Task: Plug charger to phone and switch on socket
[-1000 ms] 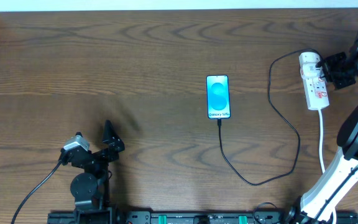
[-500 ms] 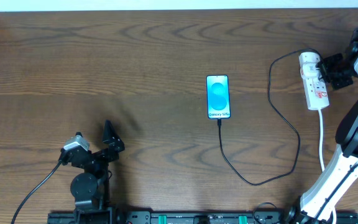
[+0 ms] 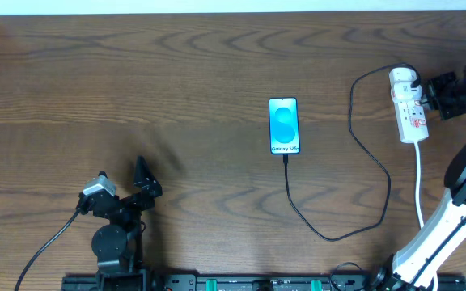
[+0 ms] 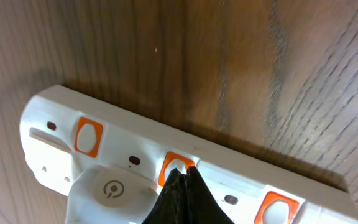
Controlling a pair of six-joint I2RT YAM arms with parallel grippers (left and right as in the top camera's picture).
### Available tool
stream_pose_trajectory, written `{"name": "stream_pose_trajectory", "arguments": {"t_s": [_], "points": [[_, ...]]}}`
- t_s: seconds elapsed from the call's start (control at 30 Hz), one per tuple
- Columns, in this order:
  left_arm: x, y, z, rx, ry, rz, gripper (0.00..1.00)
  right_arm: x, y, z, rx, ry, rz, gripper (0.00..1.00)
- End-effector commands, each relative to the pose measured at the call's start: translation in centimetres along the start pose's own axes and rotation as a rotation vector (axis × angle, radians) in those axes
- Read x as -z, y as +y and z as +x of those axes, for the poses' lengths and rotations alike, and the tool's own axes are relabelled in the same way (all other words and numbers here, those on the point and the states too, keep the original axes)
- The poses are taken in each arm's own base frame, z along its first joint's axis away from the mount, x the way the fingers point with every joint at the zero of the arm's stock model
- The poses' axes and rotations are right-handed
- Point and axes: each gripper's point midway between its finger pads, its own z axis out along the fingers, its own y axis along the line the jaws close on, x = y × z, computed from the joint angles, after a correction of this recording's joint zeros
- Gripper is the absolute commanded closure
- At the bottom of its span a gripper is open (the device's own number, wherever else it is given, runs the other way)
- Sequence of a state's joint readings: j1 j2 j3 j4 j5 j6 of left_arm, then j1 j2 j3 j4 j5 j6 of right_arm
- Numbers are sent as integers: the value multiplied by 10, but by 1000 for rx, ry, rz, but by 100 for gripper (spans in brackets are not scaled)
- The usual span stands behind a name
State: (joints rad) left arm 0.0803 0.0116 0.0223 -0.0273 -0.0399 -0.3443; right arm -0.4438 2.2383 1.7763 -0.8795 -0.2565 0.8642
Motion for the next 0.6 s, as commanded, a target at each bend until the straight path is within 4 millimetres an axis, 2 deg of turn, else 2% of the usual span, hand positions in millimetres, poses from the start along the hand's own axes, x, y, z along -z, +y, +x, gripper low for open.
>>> {"name": "stream_pose_trajectory", "arguments": {"t_s": [0.0,0.3,0.57], "points": [[-1,9,14,3,39,-35,2,9,9,0,15,9,-42,99],[-1,9,14,3,39,-35,2,8,13,3,16,14,-49,99],[-1,9,14,3,39,-35,2,-2,16,19,63,-9,4,99]]}}
